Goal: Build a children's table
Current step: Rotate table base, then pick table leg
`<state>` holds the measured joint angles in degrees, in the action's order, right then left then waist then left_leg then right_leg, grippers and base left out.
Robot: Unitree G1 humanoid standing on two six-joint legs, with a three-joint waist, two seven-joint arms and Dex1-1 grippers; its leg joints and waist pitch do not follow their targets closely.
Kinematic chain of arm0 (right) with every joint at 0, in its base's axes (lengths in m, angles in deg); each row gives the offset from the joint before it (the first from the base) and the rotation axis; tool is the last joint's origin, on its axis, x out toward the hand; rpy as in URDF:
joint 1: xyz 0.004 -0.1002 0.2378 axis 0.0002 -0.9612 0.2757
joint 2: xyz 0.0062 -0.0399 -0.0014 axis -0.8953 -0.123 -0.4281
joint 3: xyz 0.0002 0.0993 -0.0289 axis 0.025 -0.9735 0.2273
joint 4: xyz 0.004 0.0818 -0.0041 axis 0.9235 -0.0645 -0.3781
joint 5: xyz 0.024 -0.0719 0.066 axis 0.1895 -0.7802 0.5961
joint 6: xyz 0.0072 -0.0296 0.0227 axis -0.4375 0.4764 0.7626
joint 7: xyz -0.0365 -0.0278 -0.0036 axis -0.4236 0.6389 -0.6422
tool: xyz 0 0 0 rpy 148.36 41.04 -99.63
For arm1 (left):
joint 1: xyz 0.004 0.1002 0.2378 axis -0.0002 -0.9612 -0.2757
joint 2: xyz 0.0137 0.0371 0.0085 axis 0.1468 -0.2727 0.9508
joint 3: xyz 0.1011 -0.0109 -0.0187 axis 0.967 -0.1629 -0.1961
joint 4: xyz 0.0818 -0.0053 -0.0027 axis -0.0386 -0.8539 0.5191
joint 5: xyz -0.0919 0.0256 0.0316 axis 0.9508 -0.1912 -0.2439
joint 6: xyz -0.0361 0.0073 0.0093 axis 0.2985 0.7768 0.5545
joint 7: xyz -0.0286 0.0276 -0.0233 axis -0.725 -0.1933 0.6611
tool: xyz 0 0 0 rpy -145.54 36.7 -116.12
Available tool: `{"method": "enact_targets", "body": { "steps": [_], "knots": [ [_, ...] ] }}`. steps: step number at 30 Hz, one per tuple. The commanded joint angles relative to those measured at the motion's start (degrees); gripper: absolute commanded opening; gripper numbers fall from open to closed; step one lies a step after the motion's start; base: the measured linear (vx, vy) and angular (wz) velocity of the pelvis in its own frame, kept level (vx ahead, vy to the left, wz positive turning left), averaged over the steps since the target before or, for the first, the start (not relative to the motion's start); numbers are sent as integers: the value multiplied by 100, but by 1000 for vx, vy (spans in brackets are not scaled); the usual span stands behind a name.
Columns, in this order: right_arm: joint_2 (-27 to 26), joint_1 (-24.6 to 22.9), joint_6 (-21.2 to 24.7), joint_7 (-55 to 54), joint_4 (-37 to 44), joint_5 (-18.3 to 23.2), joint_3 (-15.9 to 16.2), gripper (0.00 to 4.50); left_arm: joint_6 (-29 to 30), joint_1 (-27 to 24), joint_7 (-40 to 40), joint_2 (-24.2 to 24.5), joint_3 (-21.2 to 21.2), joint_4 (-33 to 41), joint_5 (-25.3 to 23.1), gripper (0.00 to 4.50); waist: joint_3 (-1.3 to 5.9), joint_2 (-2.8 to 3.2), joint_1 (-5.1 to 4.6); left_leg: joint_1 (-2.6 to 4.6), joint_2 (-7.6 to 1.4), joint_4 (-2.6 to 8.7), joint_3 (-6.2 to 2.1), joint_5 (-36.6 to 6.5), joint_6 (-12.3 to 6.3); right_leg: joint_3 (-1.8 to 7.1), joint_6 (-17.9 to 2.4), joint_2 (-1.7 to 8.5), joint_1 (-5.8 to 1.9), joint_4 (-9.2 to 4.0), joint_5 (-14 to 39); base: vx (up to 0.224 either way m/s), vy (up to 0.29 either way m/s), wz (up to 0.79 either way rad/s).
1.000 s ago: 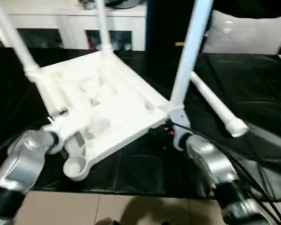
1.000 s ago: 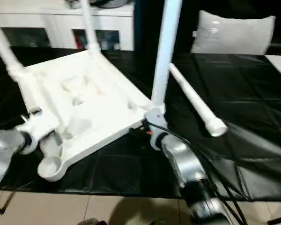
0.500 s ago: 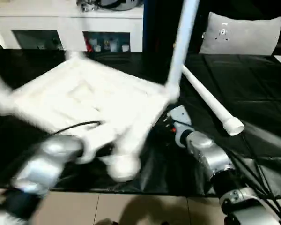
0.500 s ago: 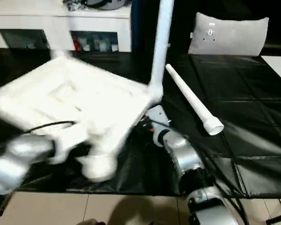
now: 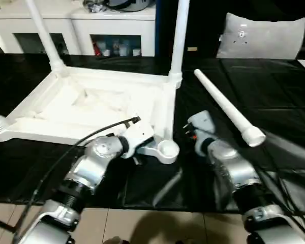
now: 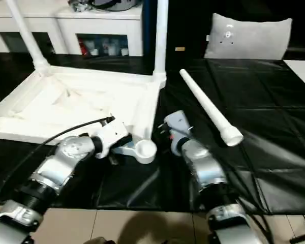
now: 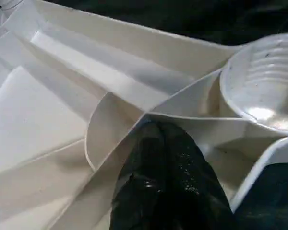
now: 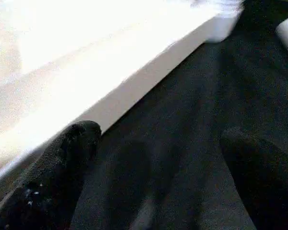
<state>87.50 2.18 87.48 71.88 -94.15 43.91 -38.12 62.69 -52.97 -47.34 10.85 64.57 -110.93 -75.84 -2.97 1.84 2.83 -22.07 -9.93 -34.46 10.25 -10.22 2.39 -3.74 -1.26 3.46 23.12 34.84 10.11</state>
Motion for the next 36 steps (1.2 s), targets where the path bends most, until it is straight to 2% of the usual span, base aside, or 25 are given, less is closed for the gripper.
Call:
{"method": "enact_targets", "body": {
  "steps": [1,2,3,4,6,8,9,11,12,16,17,19,21,22,23,27,28,30,31,33,36],
  "knots": [
    [51,-20,104,-117,146,35,-108,450,-107,-31,145,-73,-90,131,160,25,410,-11,13,103,-300,380,-118,-1059,-193,296,-1123,468,-283,-430,1093,0,0,0],
    [119,2,189,-222,215,-3,-166,450,-51,-108,224,-61,-131,278,246,44,409,-10,28,101,-309,387,-125,-1012,-191,291,-1153,473,-287,-413,1013,0,0,0],
    [170,21,253,-282,259,-30,-201,450,-17,-162,268,-49,-151,381,310,44,406,-7,38,112,-311,385,-118,-1052,-181,292,-1180,472,-280,-417,1008,0,0,0],
    [333,104,386,-417,345,-103,-293,450,124,-343,354,-6,-217,794,517,47,400,59,59,118,-320,392,-131,-1109,-147,290,-1192,478,-282,-410,1060,0,0,0],
    [444,188,468,-446,356,-106,-365,450,256,-459,399,13,-277,1108,681,56,391,9,56,134,-318,397,-111,-1220,-96,290,-1190,462,-275,-432,1171,0,0,0],
    [532,268,561,-445,358,-83,-442,450,395,-557,448,31,-330,1386,811,80,370,11,58,120,-301,397,-106,-1287,-97,289,-1162,462,-278,-439,1341,0,0,0],
    [602,323,670,-465,366,-106,-470,450,440,-602,489,55,-333,1508,841,85,358,-19,55,123,-282,388,-102,-1331,-109,287,-1084,463,-274,-463,1561,0,0,0],
    [779,487,1001,-509,272,-226,-478,450,508,-687,573,127,-334,1721,869,98,347,-19,46,120,-280,395,-106,-1341,-102,286,-982,462,-267,-493,1805,0,0,0],
    [889,600,1044,-424,130,-227,-468,450,530,-710,579,151,-347,1781,854,112,345,-49,28,108,-274,396,-109,-1339,-94,281,-926,452,-276,-502,1907,0,0,0],
    [1157,960,1026,-291,-492,-242,-400,450,624,-752,515,192,-395,1904,815,129,351,-39,-6,109,-258,364,-103,-1307,-92,271,-961,447,-266,-494,1878,0,0,0],
    [1218,1147,940,-231,-889,-244,-399,450,648,-765,521,210,-379,1943,817,150,356,-38,-20,102,-255,360,-103,-1279,-109,271,-962,442,-270,-486,1834,0,0,0],
    [1268,1332,869,-174,-1274,-260,-412,450,708,-786,512,234,-350,2016,834,163,367,-37,-45,102,-251,346,-97,-1255,-141,263,-1046,438,-272,-485,1727,0,0,0],
    [1327,1542,823,-138,-1698,-371,-362,450,780,-802,505,271,-291,2114,822,172,390,-65,-51,78,-262,330,-96,-1052,-215,263,-1160,444,-292,-445,1430,0,0,0],
    [1360,1684,777,-139,-1998,-455,-308,450,791,-805,497,282,-257,2138,783,172,392,-55,-48,76,-266,329,-101,-1017,-226,259,-1208,442,-294,-424,1350,0,0,0],
    [1380,1774,746,-143,-2191,-509,-270,450,796,-806,492,289,-236,2153,756,196,386,-49,-58,75,-261,324,-93,-1017,-249,250,-1271,434,-293,-426,1295,0,0,0],
    [1379,2085,606,-79,-2981,-570,-228,450,791,-810,407,308,-191,2148,646,228,386,-44,-57,80,-266,311,-84,-1041,-284,250,-1327,444,-295,-418,1269,0,0,0],
    [1357,2142,590,-64,-3136,-507,-299,450,793,-813,415,324,-169,2145,626,228,382,-64,-60,76,-263,308,-78,-1042,-290,252,-1324,443,-300,-425,1285,0,0,0],
    [1332,2251,551,-24,-3426,-422,-398,450,827,-829,453,366,-121,2177,606,250,377,-50,-54,77,-272,314,-86,-1084,-291,248,-1322,442,-300,-418,1340,0,0,0],
    [1331,2261,549,-19,-3454,-417,-403,450,832,-831,457,371,-116,2183,605,256,379,-69,-53,81,-275,314,-80,-1087,-295,248,-1310,441,-297,-426,1346,0,0,0],
    [1345,2374,694,-12,-3747,-461,-375,450,879,-896,476,416,-92,2279,615,264,385,-43,-49,83,-279,310,-88,-1081,-276,243,-1364,448,-294,-402,1326,0,0,0],
    [1343,2415,764,28,-3832,-460,-387,450,894,-918,476,424,-95,2305,622,295,376,-51,-53,80,-278,314,-82,-1142,-268,240,-1346,440,-293,-411,1374,0,0,0]
  ]
}}
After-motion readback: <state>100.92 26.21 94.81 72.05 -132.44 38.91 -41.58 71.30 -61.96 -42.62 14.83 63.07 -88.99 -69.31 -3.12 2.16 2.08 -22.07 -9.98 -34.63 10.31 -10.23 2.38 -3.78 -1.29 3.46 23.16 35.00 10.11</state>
